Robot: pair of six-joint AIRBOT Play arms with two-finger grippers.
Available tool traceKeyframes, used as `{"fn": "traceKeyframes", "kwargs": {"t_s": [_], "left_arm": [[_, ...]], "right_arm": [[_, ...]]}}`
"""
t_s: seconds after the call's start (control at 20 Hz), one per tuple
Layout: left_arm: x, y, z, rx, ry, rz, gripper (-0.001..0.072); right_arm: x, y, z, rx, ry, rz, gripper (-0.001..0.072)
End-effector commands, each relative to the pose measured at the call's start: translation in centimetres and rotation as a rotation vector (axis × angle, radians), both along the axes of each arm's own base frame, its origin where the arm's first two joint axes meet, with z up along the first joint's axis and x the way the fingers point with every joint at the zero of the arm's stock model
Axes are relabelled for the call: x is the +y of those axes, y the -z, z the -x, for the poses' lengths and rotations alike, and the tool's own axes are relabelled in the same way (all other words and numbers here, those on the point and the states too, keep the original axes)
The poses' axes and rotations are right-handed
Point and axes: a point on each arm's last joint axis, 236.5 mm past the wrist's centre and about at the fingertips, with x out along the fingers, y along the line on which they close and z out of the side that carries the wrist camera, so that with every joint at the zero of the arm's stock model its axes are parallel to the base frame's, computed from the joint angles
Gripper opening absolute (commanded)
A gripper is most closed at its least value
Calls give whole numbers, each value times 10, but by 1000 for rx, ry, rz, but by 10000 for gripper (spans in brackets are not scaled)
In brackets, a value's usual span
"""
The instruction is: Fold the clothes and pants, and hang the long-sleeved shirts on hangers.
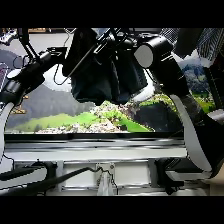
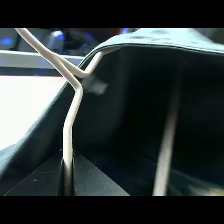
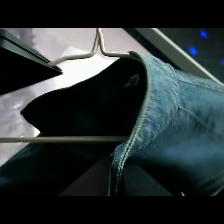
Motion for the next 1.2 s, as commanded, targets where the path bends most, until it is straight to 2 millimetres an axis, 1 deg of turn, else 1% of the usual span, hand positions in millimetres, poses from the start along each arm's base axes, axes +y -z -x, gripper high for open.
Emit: {"fn": "traceKeyframes", "kwargs": {"t_s": [0.0,0.1,0.2,0.3,0.4,0.55,0.7,0.8,0.95,1.0,1.05,1.15], "left_arm": [[-43,10,47,-24,301,-71,22],[-54,9,59,-31,365,-68,22],[-64,-3,67,-69,409,-27,22],[-68,-16,66,-103,412,30,23],[-69,-27,63,-137,413,109,22],[-74,-43,75,-175,521,296,22],[-74,-45,83,-186,600,438,22],[-70,-52,91,-211,649,528,23],[-53,-73,105,-279,720,697,22],[-48,-77,108,-291,735,735,22],[-46,-79,111,-293,752,763,23],[-45,-82,124,-302,809,789,23]], "right_arm": [[-15,11,-19,5,42,11,51],[-25,4,-28,-8,68,-11,51],[-26,2,-25,4,68,-26,51],[-14,-5,-5,38,26,-50,51],[-2,-14,24,57,-27,-39,51],[11,-33,65,60,-100,-28,51],[15,-62,99,28,-151,-46,51],[13,-72,111,23,-165,-55,51],[7,-71,124,74,-168,-55,51],[6,-67,133,111,-184,-54,51],[7,-63,145,152,-210,-50,51],[10,-57,176,251,-284,-49,51]]}}
